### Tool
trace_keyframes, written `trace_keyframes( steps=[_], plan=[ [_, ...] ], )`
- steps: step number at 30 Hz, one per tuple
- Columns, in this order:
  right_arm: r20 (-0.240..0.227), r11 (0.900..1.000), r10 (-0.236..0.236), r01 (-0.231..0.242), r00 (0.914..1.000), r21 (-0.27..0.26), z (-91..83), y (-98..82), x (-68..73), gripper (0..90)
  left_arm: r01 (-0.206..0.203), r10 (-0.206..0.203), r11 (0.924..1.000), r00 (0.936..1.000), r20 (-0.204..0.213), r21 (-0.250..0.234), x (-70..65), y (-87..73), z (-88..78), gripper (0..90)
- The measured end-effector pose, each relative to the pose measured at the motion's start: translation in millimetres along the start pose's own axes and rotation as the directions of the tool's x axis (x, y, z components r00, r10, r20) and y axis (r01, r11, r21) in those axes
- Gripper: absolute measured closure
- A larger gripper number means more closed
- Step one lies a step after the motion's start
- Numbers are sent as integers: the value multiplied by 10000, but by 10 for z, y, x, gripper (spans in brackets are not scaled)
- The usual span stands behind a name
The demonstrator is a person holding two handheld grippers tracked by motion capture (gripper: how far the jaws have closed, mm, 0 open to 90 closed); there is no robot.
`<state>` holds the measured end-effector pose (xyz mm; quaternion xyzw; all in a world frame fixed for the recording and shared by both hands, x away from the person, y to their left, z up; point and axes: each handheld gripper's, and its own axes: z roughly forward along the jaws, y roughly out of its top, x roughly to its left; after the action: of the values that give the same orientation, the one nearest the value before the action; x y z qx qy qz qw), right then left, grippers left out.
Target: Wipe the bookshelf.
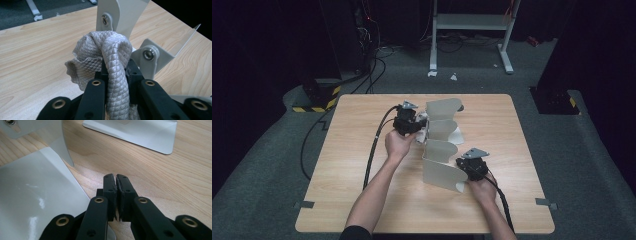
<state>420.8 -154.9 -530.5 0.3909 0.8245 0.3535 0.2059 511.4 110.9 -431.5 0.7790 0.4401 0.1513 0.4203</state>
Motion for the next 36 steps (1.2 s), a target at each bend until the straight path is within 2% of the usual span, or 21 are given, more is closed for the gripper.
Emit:
trace_keyframes(
  steps=[12,20,24,28,36],
  plan=[
    [6,10000,-15,15,10000,5,-1,0,3,864,88,-87,9998,10000,-34,173,29,-97,94,800],
    [17,10000,-43,43,10000,2,-1,0,5,865,73,-67,9980,9999,-105,622,58,-205,197,800],
    [21,10000,-68,68,10000,1,-1,0,5,865,241,-234,9964,9997,-100,813,84,-261,270,800],
    [-29,10000,8,-8,10000,7,-1,0,0,865,617,-621,9956,9981,37,703,118,-317,321,800],
    [-46,10000,-21,21,10000,8,-1,-1,1,865,799,-799,9906,9968,-45,1112,143,-421,465,800]
  ],
)
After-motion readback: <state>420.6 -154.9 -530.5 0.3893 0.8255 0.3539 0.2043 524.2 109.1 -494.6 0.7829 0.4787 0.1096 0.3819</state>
